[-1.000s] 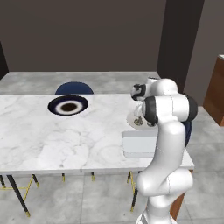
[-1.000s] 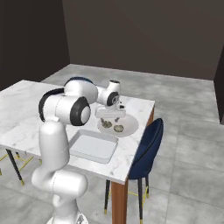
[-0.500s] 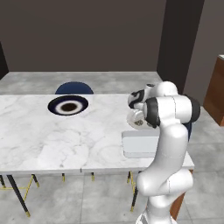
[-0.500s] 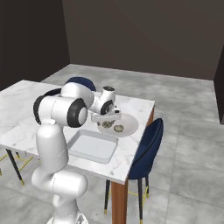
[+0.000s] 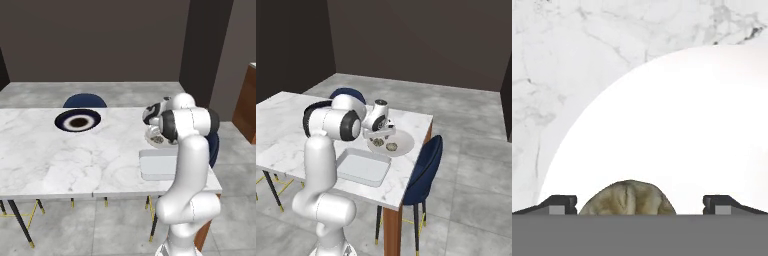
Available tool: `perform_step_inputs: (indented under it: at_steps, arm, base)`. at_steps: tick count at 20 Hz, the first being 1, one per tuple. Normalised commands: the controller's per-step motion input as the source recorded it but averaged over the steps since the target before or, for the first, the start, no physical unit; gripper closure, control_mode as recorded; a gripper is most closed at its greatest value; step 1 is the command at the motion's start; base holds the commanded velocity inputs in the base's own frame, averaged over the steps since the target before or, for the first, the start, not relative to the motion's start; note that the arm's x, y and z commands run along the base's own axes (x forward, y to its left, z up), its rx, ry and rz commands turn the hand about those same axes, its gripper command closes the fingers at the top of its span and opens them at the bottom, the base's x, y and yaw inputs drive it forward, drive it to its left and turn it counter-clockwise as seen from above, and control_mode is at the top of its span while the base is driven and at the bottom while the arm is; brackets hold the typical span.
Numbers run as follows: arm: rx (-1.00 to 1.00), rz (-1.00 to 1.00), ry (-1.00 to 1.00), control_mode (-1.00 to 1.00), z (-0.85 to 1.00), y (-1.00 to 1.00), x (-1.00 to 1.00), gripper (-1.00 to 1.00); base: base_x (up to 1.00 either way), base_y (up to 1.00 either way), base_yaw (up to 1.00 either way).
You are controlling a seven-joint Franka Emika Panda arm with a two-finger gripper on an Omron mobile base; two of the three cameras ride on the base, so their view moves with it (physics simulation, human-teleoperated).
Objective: Place two dumplings into each of the tupperware containers and then place the containers in the fridge.
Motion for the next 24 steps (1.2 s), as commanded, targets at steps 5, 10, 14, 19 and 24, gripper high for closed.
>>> perform_step_inputs:
  at_steps: [5,10,14,19,24]
  arm:
    - [0.00,0.00,0.00,-1.00,-0.52,-0.43,0.02,-1.00]
    - [-0.02,0.00,-0.07,-1.00,-0.54,-0.08,-0.52,-1.00]
    - [-0.10,-0.08,-0.01,-1.00,-0.73,-0.03,-0.49,-1.00]
    - [-0.05,-0.09,-0.02,-1.00,-0.63,0.00,-0.28,1.00]
    - [0.03,0.00,0.00,-1.00,-0.08,-0.03,-0.38,1.00]
  base:
    - [0.00,0.00,0.00]
    - [0.00,0.00,0.00]
    - [0.00,0.00,0.00]
    - [0.00,0.00,0.00]
    - [0.00,0.00,0.00]
